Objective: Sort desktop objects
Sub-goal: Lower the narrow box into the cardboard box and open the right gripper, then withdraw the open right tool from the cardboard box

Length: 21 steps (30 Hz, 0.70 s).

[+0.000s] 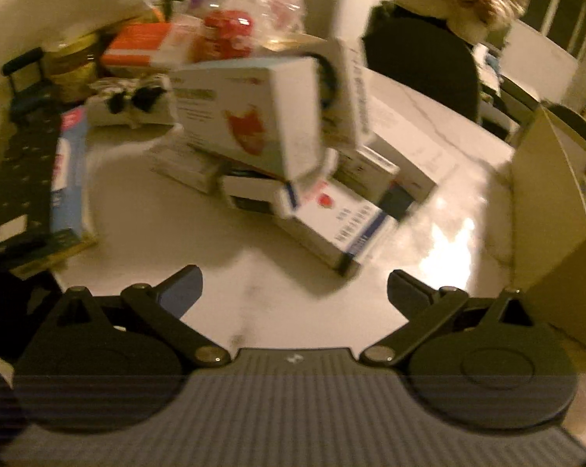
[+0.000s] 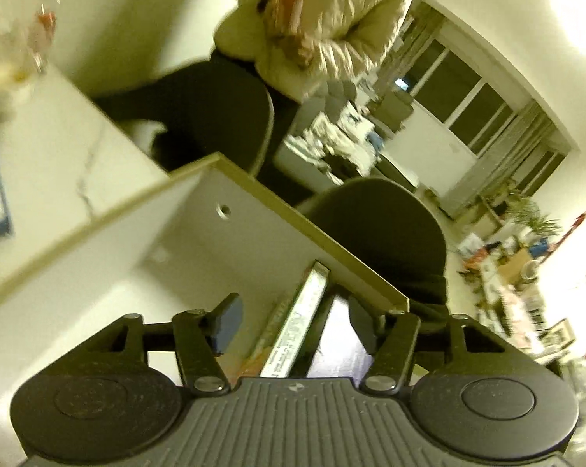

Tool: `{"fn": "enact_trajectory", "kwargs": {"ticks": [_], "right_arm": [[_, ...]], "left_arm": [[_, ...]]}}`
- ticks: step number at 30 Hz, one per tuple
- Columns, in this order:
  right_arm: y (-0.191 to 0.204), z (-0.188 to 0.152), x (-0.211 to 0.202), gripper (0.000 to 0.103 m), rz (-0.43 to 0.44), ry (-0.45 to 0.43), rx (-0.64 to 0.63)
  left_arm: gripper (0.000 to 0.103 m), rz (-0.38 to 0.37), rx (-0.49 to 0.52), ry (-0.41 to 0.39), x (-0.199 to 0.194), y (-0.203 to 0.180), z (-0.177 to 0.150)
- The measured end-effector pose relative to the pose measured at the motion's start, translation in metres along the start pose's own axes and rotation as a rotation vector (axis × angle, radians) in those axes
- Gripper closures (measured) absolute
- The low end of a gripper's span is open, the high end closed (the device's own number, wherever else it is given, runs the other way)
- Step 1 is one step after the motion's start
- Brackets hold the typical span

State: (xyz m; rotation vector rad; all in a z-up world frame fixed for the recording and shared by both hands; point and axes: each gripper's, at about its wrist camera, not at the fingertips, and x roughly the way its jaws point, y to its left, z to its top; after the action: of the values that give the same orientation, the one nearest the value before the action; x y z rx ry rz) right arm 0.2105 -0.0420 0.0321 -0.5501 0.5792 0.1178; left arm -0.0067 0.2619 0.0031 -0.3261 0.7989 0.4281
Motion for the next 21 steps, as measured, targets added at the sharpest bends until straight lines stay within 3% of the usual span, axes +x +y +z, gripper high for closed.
{"fn": "enact_trajectory", "kwargs": {"ticks": [8,16,21], "right_arm": [[-0.012,-0.006,-0.069,0.020,0.192,-0.110,0.136],[-0.005,-0.010,-0.110,0.017,0.361,-0.200,0.205],[0.009,-0.010,-0.123,0.016,0.458,-0.231,0.231]], "left_arm": [[0.000,0.009,-0.065,-0.053,-0.008,0.021,0.031],[0.000,-0.021,-0.099,-0.099,-0.009,0.029,0.072],[0.002,0.024,-0.082,-0.101,0.004,0.027,0.093]]}}
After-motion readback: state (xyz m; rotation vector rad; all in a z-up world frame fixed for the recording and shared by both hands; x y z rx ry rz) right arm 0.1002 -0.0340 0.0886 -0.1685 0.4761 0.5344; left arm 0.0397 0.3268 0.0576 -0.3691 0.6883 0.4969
